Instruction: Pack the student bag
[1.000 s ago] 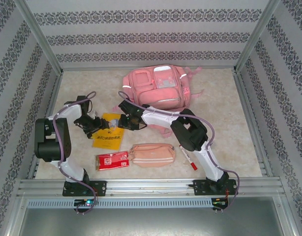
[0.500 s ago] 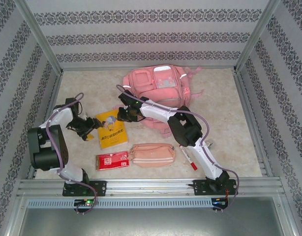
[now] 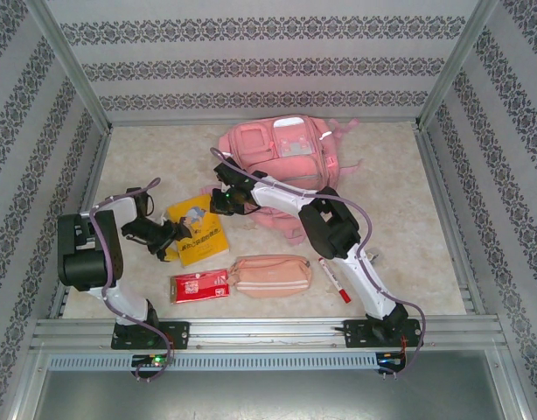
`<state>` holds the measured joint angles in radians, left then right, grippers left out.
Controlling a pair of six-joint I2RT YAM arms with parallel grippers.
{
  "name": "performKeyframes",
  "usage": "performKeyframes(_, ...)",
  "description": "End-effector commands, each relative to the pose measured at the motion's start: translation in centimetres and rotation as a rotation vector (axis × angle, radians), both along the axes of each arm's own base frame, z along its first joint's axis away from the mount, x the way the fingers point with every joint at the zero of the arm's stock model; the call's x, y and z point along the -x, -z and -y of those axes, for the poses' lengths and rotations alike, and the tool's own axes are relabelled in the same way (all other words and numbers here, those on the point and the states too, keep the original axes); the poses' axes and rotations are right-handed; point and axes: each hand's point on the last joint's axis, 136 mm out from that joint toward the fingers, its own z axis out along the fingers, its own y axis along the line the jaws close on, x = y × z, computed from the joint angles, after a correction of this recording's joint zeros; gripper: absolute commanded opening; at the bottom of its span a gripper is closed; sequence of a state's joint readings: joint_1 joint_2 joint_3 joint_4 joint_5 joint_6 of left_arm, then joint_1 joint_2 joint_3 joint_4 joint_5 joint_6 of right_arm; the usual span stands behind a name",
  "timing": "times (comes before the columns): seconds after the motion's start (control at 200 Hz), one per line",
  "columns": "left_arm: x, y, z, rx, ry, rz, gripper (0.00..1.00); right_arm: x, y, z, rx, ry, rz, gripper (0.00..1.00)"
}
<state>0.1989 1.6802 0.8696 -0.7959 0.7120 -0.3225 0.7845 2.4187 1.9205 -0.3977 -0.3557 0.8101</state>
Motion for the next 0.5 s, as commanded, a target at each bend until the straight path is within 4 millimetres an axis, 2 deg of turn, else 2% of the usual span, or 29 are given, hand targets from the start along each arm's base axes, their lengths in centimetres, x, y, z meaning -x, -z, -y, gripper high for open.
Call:
performKeyframes(0.0,-3.8,-2.2,1.3,0.088,0.048,0.257,0.61,3.2,3.7,-0.8,-0.016,-0.054,-0.133,0.1)
performKeyframes(0.225,-5.9,-4.6,2.5,0.193,0.004,0.382,0.59,3.9,4.2,-1.4,-0.04,-0.057,-0.166,0.09)
performKeyframes(0.37,-6.6,-6.8,2.2,0.163,0.013,0.468,0.57,4.0,4.1,-1.6,-0.053,-0.052,-0.163,0.08)
performKeyframes(0.435,-6.7,-6.7,1.6,0.117,0.002,0.474,0.56,4.1,4.2,-1.6,-0.057,-0.047,-0.166,0.08)
performKeyframes(0.495,-6.7,-5.9,1.0,0.073,-0.013,0.447,0.52,4.2,4.2,-1.7,-0.059,-0.045,-0.167,0.08)
